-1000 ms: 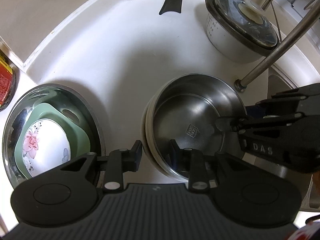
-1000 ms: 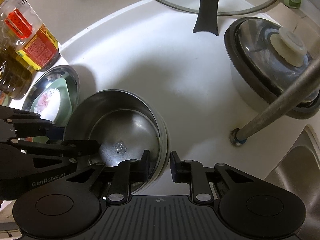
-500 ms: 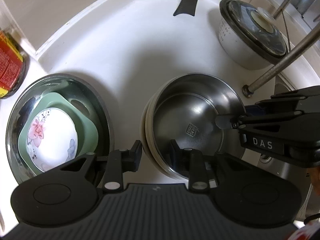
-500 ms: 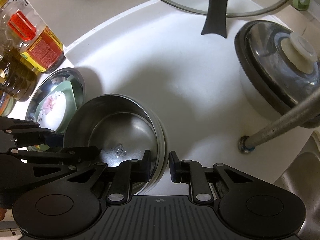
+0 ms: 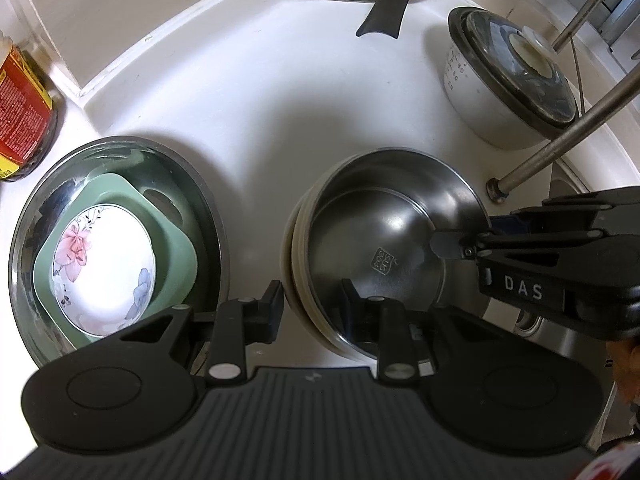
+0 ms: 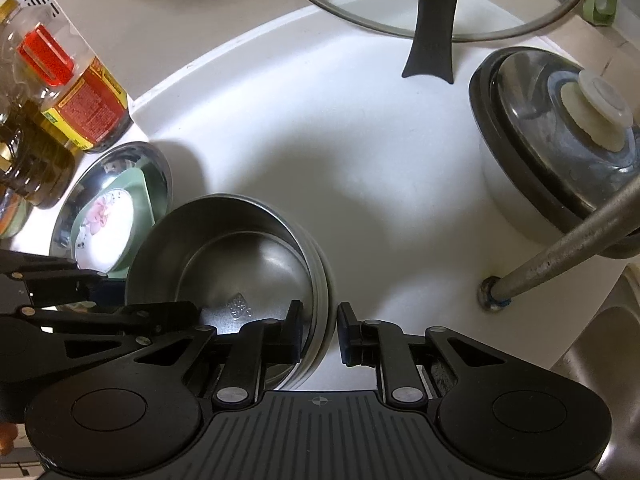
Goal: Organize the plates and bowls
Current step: 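Lift the stacked pot and bowl with both grippers toward the steel basin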
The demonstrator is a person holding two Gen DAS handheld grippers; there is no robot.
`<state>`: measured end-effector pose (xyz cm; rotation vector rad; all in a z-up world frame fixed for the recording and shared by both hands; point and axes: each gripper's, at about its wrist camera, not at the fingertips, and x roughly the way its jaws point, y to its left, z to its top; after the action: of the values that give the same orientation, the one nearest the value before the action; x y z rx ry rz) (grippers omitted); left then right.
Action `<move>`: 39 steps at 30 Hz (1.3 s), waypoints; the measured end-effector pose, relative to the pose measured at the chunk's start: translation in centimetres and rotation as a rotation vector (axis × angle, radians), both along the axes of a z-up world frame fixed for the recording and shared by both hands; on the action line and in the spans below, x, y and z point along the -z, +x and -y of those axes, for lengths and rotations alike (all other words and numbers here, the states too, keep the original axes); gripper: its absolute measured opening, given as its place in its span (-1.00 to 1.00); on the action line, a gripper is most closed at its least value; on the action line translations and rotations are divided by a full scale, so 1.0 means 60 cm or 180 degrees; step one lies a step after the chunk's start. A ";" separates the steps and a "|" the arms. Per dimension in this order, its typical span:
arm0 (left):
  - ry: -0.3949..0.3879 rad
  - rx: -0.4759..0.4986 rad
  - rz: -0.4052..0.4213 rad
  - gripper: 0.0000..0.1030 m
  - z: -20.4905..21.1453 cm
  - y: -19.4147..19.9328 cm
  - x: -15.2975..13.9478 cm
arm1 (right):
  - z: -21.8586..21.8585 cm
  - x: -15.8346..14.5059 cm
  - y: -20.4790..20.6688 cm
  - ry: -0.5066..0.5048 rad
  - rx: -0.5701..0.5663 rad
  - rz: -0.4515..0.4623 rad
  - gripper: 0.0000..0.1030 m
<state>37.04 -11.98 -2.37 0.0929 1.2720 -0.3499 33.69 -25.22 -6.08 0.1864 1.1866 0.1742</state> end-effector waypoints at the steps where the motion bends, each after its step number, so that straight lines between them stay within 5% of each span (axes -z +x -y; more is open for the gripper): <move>1: -0.0007 0.0011 0.0002 -0.49 0.000 0.002 -0.001 | 0.002 0.000 0.002 0.0019 0.0033 -0.0011 -0.66; 39: -0.0158 -0.0532 0.0313 -0.49 -0.144 0.020 -0.074 | -0.121 -0.066 0.068 -0.0013 -0.0346 0.0253 -0.70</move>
<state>38.22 -3.33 2.07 -0.0381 1.1643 -0.2299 37.78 -17.94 -2.14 0.1104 1.1184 0.2723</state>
